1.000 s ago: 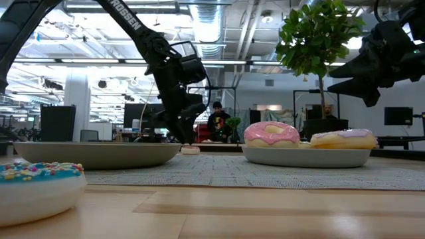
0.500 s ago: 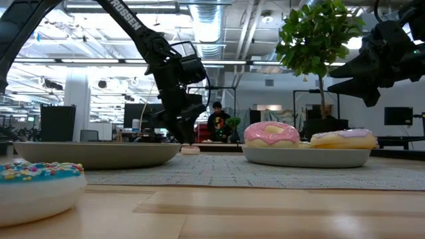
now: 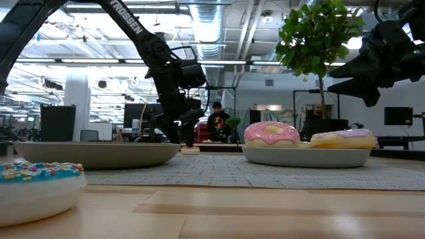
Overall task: Pick & Place donuts
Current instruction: Put the small red donut on the brown plate
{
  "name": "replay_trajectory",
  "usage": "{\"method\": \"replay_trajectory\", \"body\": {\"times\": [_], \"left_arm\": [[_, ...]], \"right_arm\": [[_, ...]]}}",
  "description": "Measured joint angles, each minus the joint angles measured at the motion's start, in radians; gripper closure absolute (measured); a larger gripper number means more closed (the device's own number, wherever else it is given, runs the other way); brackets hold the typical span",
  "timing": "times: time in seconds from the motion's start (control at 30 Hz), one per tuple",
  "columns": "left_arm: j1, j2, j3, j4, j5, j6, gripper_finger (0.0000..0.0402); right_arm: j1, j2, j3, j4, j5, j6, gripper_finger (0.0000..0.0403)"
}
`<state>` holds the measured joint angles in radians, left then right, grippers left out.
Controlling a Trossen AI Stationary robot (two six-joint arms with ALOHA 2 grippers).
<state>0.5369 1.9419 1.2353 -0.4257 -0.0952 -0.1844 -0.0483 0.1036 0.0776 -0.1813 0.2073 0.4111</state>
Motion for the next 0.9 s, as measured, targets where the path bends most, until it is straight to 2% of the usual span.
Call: {"method": "replay_trajectory", "body": {"times": [0.37, 0.77, 0.9], "left_arm": [[0.0, 0.035, 0.002, 0.002, 0.004, -0.04, 0.0128], [0.0, 0.038, 0.001, 0.011, 0.069, -0.045, 0.0259], [0.0, 0.038, 0.001, 0.014, 0.068, -0.045, 0.029]], "right_arm": [[0.0, 0.0, 0.0, 0.001, 0.001, 0.008, 0.0194], [0.0, 0.0, 0.0, 0.002, 0.001, 0.008, 0.0194], [0.0, 0.0, 0.0, 0.002, 0.001, 0.008, 0.0194]]}}
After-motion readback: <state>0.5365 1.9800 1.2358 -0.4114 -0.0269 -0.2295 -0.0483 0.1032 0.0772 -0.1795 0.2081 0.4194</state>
